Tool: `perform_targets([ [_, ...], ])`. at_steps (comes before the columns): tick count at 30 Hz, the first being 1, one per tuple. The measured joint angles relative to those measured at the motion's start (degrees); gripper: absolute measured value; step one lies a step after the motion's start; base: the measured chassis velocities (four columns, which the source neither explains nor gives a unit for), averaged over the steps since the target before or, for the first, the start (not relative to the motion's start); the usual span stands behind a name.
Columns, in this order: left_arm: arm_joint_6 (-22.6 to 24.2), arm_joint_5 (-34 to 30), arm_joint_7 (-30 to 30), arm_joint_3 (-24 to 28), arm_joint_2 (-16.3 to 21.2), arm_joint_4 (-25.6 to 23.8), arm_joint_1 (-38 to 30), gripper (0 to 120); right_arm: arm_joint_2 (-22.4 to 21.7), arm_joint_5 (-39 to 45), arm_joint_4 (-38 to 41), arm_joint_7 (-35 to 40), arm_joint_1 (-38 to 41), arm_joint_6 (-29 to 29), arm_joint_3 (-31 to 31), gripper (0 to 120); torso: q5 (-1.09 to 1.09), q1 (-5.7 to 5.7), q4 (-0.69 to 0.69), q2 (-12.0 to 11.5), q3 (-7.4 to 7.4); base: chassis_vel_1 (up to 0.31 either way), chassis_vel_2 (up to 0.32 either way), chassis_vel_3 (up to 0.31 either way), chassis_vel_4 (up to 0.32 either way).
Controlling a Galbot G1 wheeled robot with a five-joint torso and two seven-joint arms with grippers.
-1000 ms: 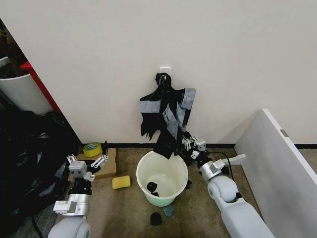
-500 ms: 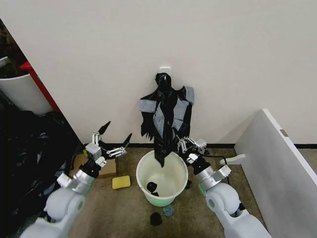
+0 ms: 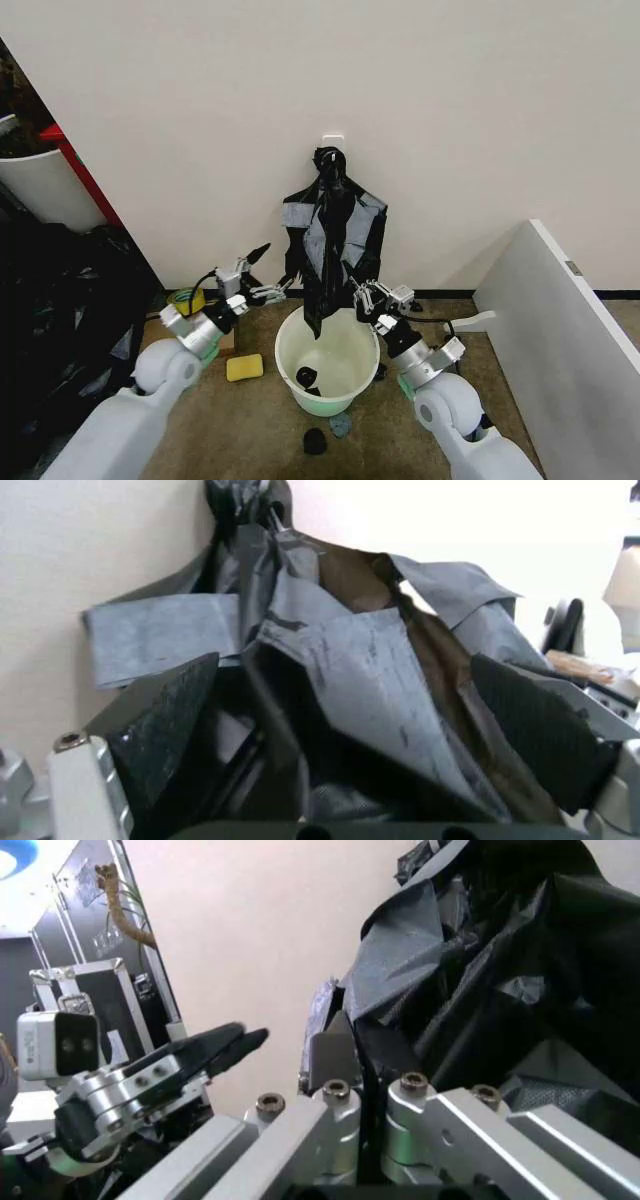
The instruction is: Place the garbage bag over the trash bin.
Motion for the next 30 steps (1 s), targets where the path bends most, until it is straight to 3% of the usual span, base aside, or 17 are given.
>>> perform_targets([
  [7,1.19,-0.14,2.76,1.93,-1.86,2.52,-2.09,86,0.50,-0.11,-0.40,-0.18,0.48,0.04,0.02,0,-0.01,0.00,0.00,0.00,0.00,0.000,0.000,0.000,0.000],
  [17,2.04,0.89,4.78,2.93,-3.47,5.80,-3.54,46,0.86,-0.30,0.35,-0.42,0.01,0.07,0.12,0,-0.01,0.00,0.00,0.00,0.00,0.000,0.000,0.000,0.000],
  [19,2.08,0.95,4.88,2.96,-3.64,6.06,-3.60,45,0.85,-0.30,0.53,-0.48,-0.09,0.08,0.13,0,-0.02,0.00,0.00,0.00,0.00,0.000,0.000,0.000,0.000],
  [23,2.24,1.36,6.85,2.92,-3.99,6.79,-3.88,25,0.88,-0.31,1.01,-0.55,-0.41,0.08,0.14,0,-0.02,0.00,0.00,0.00,0.00,0.000,0.000,0.000,0.000],
  [30,2.38,2.22,9.50,2.46,-4.47,7.68,-4.37,3,1.00,-0.50,1.42,-0.80,-0.85,0.08,0.06,0,-0.02,0.00,0.00,0.00,0.00,0.000,0.000,0.000,0.000],
])
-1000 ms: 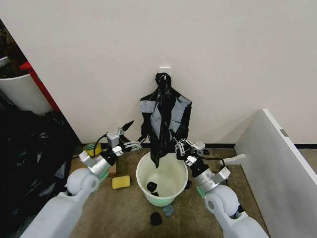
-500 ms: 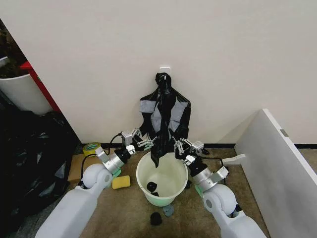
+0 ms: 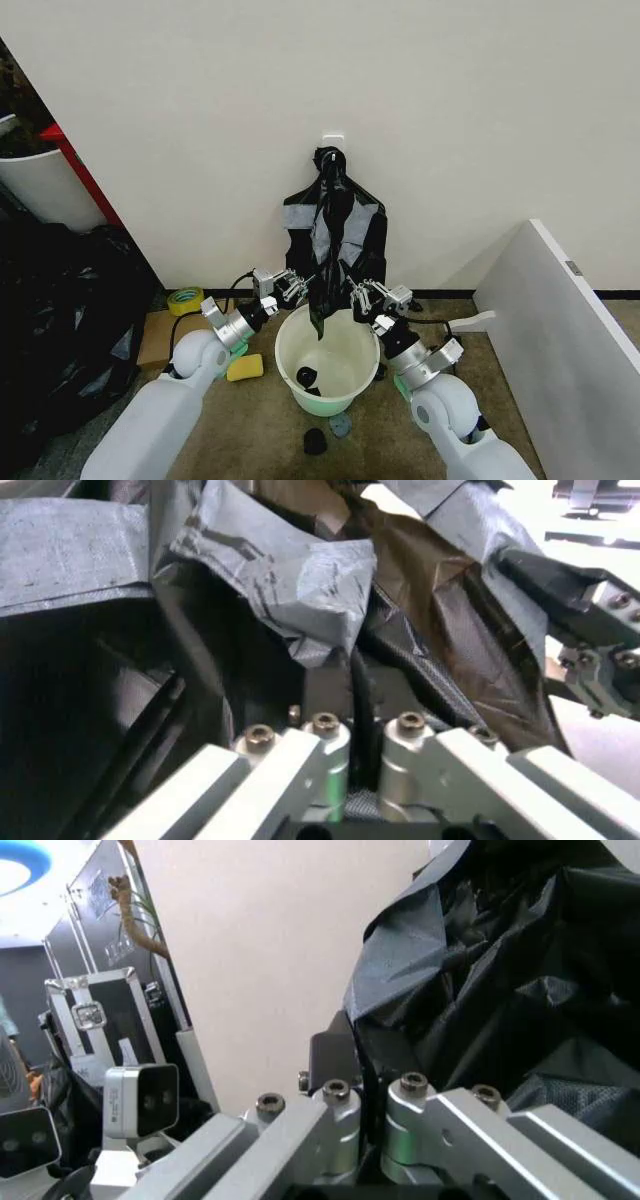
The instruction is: Place the garbage bag over the trash bin.
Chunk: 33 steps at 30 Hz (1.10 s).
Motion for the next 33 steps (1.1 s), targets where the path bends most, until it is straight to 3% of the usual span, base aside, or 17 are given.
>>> perform_targets([
  [15,-0.40,1.02,0.27,-2.13,0.53,0.02,1.18,52,0.17,-0.03,0.21,-0.11,0.07,0.02,0.43,0,0.00,0.00,0.00,0.01,0.00,0.000,0.000,0.000,0.000],
  [33,1.79,-1.85,5.63,-0.91,-0.06,3.84,-3.07,52,0.09,-0.09,1.51,-0.77,-1.08,-0.01,0.36,0,0.00,0.00,0.00,0.01,0.00,0.000,0.000,0.000,0.000],
])
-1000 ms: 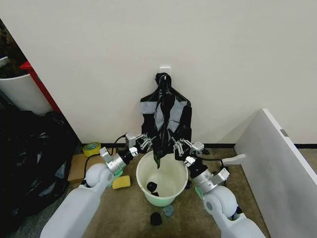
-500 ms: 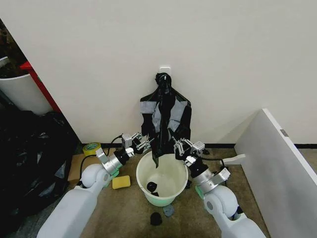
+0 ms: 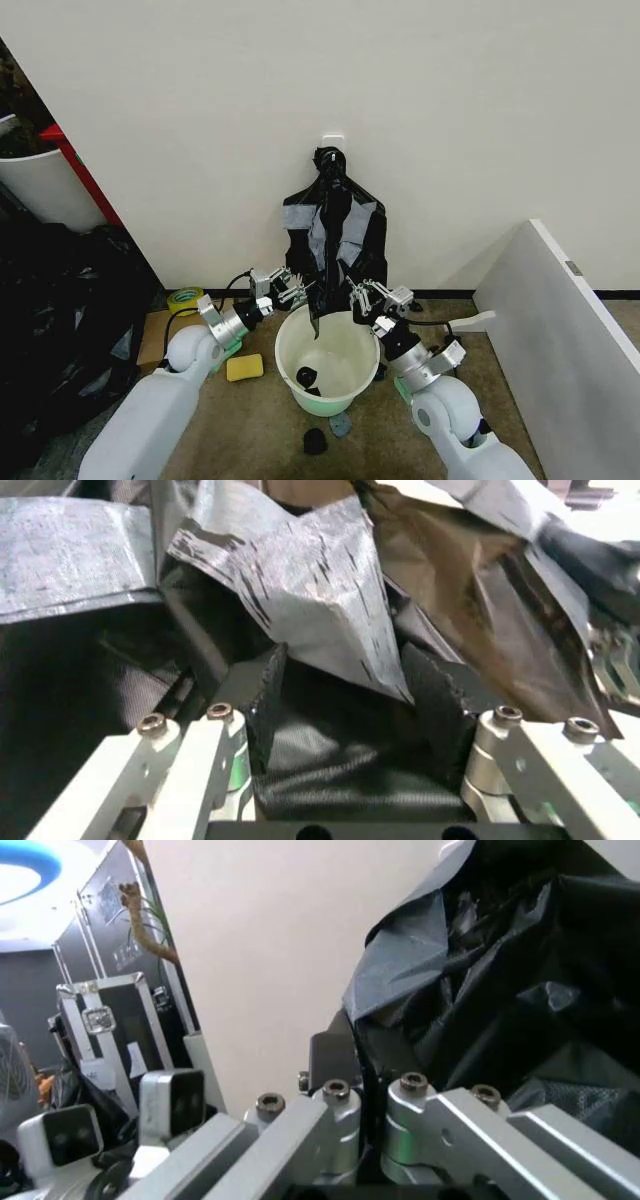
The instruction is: Place the garbage bag over the trash bin.
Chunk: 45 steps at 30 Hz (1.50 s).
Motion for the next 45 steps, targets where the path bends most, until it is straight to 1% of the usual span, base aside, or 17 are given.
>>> perform_targets([
  [5,1.33,-2.23,0.13,0.45,-0.66,1.22,-1.66,53,0.06,-0.15,0.05,-0.38,-0.22,0.05,0.04,0,0.00,0.00,0.00,0.00,0.00,0.000,0.000,0.000,0.000],
  [9,1.77,-2.57,0.00,0.55,-0.91,1.83,-2.04,54,0.16,-0.21,0.05,-0.50,-0.26,0.11,0.09,0,0.00,0.00,0.00,0.00,0.00,0.000,0.000,0.000,0.000],
  [12,1.97,-2.54,0.02,0.56,-0.94,2.23,-2.07,63,0.21,-0.26,0.05,-0.60,-0.24,0.14,0.12,0,0.00,0.00,0.01,0.00,0.00,0.000,0.000,0.000,0.000],
  [13,1.97,-2.54,0.02,0.56,-0.94,2.23,-2.07,63,0.21,-0.26,0.05,-0.60,-0.24,0.14,0.12,0,0.00,0.00,0.01,0.00,0.00,0.000,0.000,0.000,0.000],
  [17,2.04,-2.45,-0.11,0.45,-0.95,2.23,-1.91,79,0.25,-0.27,-0.02,-0.66,-0.20,0.15,0.14,0,0.00,0.00,0.00,0.00,0.00,0.000,0.000,0.000,0.000],
  [19,2.04,-2.44,-0.12,0.44,-0.95,2.23,-1.90,81,0.25,-0.27,-0.03,-0.67,-0.19,0.16,0.14,0,0.00,0.00,0.00,0.00,0.00,0.000,0.000,0.000,0.000],
  [20,2.04,-2.40,-0.16,0.43,-0.96,2.24,-1.87,89,0.26,-0.27,-0.04,-0.70,-0.17,0.16,0.13,0,0.00,0.00,0.00,0.00,0.00,0.000,0.000,0.000,0.000],
  [21,2.04,-2.38,-0.17,0.43,-0.96,2.25,-1.86,90,0.27,-0.27,-0.05,-0.71,-0.16,0.16,0.12,0,0.00,0.00,0.01,0.00,0.00,0.000,0.000,0.000,0.000],
  [23,2.05,-2.27,-0.18,0.46,-1.04,2.41,-1.91,98,0.31,-0.28,-0.05,-0.75,-0.15,0.16,0.05,0,0.00,0.00,0.01,0.00,0.00,0.000,0.000,0.000,0.000],
  [24,2.05,-2.22,-0.05,0.60,-1.15,2.51,-2.03,100,0.33,-0.29,-0.05,-0.77,-0.16,0.16,0.02,0,0.00,0.00,0.01,0.00,0.00,0.000,0.000,0.000,0.000],
  [29,1.94,-1.65,1.55,1.34,-1.68,2.59,-2.53,100,0.34,-0.46,0.02,-0.93,-0.54,0.16,-0.02,0,0.00,0.00,0.00,0.00,0.00,0.000,0.000,0.000,0.000],
  [36,1.86,-1.02,2.46,1.83,-2.10,3.36,-3.74,97,0.39,-0.76,0.18,-1.23,-1.03,0.25,-0.02,0,0.00,0.00,0.00,0.00,-0.01,0.000,0.000,0.000,0.000],
  [42,1.64,0.11,3.42,1.50,-2.24,3.71,-4.28,96,0.52,-0.84,0.14,-1.39,-1.03,0.31,-0.02,0,0.00,0.00,0.00,0.00,-0.01,0.000,0.000,0.000,0.000],
  [45,1.09,1.84,3.99,0.92,-2.02,3.75,-4.30,97,0.57,-0.85,-0.10,-1.43,-0.83,0.34,-0.02,0,0.00,0.00,0.01,0.00,-0.01,0.000,0.000,0.000,0.000],
])
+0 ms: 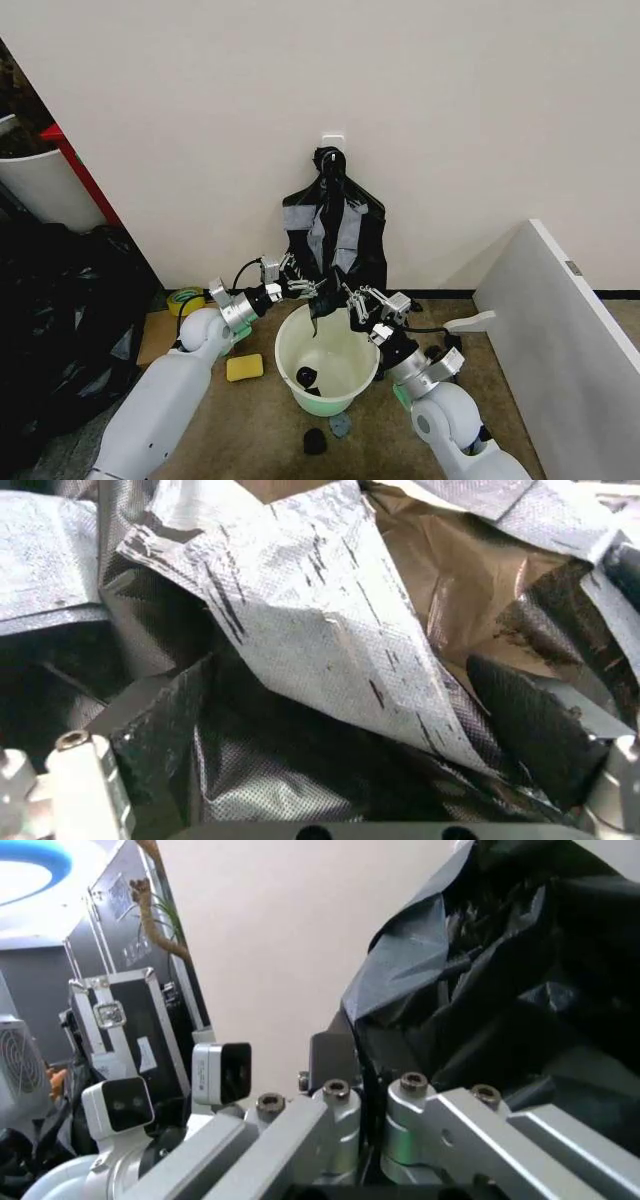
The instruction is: Place the garbage bag over the trash bin.
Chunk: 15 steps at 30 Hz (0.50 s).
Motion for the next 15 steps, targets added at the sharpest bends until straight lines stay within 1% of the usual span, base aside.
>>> perform_targets([
  [4,-0.37,0.96,0.50,-0.09,-0.02,0.29,-0.36,97,0.14,-0.05,-0.21,-0.08,0.13,0.02,-0.12,0,0.00,0.00,0.00,0.00,0.00,0.000,0.000,0.000,0.000],
  [7,-0.40,1.01,0.55,-0.12,-0.13,0.46,-0.45,94,0.22,-0.07,-0.25,-0.10,0.19,0.02,-0.15,0,0.00,0.00,-0.01,0.00,0.00,0.000,0.000,0.000,0.000],
  [8,-0.40,1.03,0.57,-0.16,-0.20,0.52,-0.45,92,0.26,-0.07,-0.26,-0.10,0.22,0.02,-0.15,0,0.00,0.00,0.00,0.00,0.00,0.000,0.000,0.000,0.000],
  [12,-0.48,1.04,0.93,-0.68,-0.28,0.59,-0.03,73,0.29,-0.07,-0.30,-0.09,0.23,0.03,-0.05,0,-0.01,0.00,0.00,0.00,0.00,0.000,0.000,0.000,0.000],
  [13,-0.48,1.04,0.93,-0.68,-0.28,0.59,-0.03,73,0.29,-0.07,-0.30,-0.09,0.23,0.03,-0.05,0,-0.01,0.00,0.00,0.00,0.00,0.000,0.000,0.000,0.000],
  [15,-0.51,0.81,1.78,-1.05,-0.24,0.59,0.13,66,0.25,0.00,-0.46,-0.02,0.28,0.03,0.05,0,0.00,0.00,0.00,-0.01,0.00,0.000,0.000,0.000,0.000],
])
